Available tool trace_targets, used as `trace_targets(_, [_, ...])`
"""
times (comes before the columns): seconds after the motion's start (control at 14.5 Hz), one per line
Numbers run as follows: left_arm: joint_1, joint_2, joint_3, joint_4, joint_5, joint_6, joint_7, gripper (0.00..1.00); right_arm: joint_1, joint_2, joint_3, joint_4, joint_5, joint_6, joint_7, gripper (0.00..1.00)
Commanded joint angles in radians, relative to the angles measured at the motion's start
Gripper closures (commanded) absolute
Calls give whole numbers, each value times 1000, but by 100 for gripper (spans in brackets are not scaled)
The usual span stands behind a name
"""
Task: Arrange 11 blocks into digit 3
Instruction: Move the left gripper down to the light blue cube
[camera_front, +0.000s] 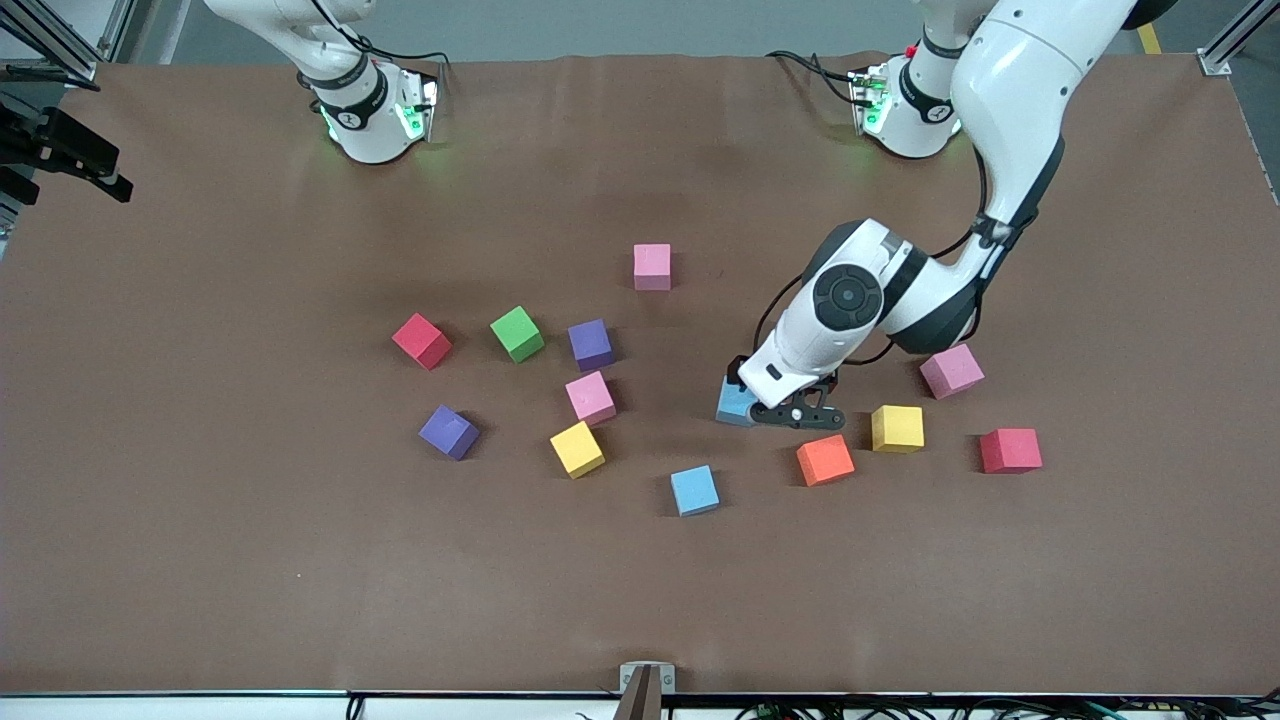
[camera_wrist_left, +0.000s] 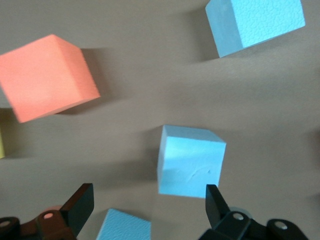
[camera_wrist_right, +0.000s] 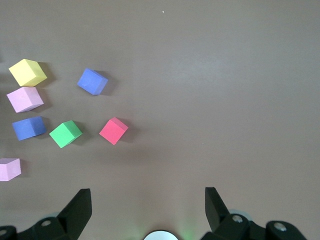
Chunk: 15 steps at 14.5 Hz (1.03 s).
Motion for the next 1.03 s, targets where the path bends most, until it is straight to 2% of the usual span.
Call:
trace_targets(0.0, [-18, 72, -4, 82, -20, -18, -23, 1, -10, -4, 17, -3, -32, 2, -3, 0])
trace_targets(0.48, [-75, 131, -4, 92, -8, 3, -40, 1, -8, -3, 17, -5, -31, -4, -13, 0])
trace_targets(0.83, [-73, 158, -2, 105, 130, 3, -35, 1, -8, -3, 19, -5, -22, -2, -16, 0])
trace_targets(0.96, [-75, 161, -2, 105, 135, 3, -37, 2, -8, -3, 19, -5, -20, -2, -34, 0])
